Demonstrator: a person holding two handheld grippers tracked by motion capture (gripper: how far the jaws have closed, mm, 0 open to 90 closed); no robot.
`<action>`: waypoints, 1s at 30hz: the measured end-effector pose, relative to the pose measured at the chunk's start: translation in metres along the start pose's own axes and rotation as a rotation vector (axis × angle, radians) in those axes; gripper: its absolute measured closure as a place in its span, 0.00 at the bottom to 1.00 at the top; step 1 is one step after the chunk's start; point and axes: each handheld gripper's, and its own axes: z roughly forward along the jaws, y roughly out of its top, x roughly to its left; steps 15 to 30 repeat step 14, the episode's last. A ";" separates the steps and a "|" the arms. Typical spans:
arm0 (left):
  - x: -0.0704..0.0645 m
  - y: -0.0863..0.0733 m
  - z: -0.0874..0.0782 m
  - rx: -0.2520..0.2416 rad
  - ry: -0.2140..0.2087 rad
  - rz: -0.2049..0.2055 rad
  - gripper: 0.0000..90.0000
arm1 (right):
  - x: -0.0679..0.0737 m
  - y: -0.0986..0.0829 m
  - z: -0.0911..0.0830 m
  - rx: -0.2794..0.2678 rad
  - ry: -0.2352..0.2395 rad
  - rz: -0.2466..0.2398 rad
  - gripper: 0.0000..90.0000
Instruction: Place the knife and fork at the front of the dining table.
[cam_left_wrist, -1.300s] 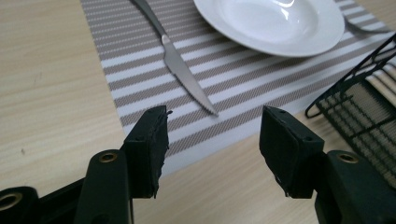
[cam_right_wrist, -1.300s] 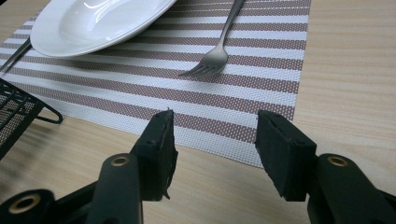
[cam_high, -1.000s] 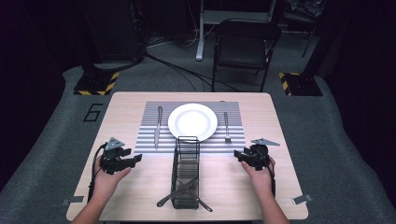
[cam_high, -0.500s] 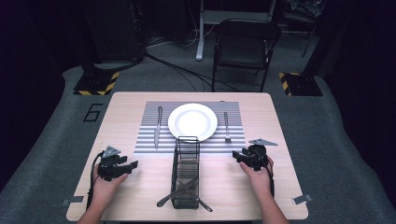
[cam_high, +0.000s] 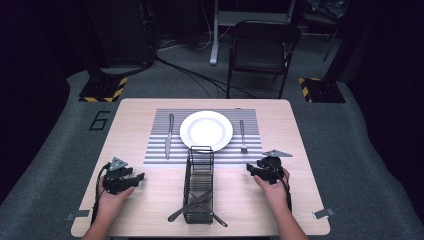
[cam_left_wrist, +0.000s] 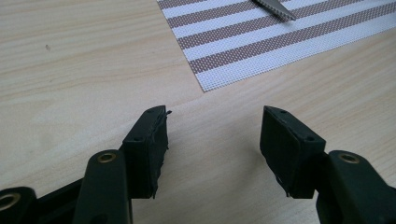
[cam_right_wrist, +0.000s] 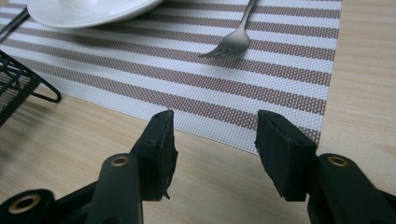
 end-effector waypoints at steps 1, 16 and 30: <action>0.001 0.000 0.000 -0.005 0.002 -0.005 0.46 | 0.001 0.000 0.001 0.005 0.000 -0.004 0.52; 0.013 -0.001 -0.003 -0.006 0.063 -0.023 0.46 | 0.003 -0.005 0.006 0.025 -0.050 -0.072 0.49; 0.013 -0.001 -0.003 -0.006 0.063 -0.023 0.46 | 0.003 -0.005 0.006 0.025 -0.050 -0.072 0.49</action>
